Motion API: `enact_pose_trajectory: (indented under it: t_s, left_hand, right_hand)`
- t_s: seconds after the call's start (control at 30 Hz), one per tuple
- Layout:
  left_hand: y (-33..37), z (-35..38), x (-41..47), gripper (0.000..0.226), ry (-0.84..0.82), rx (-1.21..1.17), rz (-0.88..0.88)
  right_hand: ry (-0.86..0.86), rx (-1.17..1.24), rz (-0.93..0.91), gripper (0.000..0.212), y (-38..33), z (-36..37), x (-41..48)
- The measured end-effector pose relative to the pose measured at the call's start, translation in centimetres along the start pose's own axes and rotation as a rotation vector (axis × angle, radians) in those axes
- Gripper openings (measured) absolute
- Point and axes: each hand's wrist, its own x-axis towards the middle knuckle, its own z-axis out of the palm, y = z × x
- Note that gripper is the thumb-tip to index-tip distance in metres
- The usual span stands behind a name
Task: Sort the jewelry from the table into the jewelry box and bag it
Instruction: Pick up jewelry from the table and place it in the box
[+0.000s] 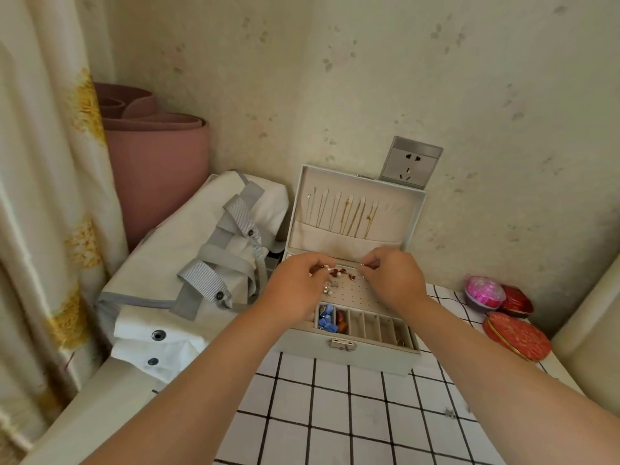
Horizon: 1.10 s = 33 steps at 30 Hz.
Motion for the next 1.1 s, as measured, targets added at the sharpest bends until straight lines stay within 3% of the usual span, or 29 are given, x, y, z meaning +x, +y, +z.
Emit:
enact_pose_trajectory:
  t_s: [0.33, 0.5, 0.63, 0.8, 0.93, 1.1]
  left_hand:
    - [0.2, 0.3, -0.2, 0.026, -0.023, 0.015, 0.051]
    - [0.3, 0.4, -0.2, 0.011, 0.017, -0.035, 0.044]
    - [0.3, 0.3, -0.3, 0.013, 0.02, -0.058, 0.053]
    - [0.5, 0.5, -0.3, 0.018, 0.009, -0.059, 0.042]
    - [1.0, 0.7, -0.3, 0.012, 0.063, -0.103, 0.037]
    - [1.4, 1.4, -0.1, 0.01, 0.115, -0.207, 0.025]
  right_hand:
    - [-0.058, -0.154, -0.104, 0.008, 0.1, -0.3, 0.1]
    - [-0.101, -0.162, -0.12, 0.014, -0.3, -0.7, -0.1]
    - [-0.125, -0.062, -0.084, 0.013, -0.2, -0.6, 0.0]
    - [-0.134, 0.001, -0.042, 0.029, 0.2, -0.8, 0.0]
    - [-0.053, 0.266, -0.021, 0.022, -0.5, -2.8, -0.1]
    - [-0.368, 0.574, -0.038, 0.013, -2.1, -6.5, -1.6]
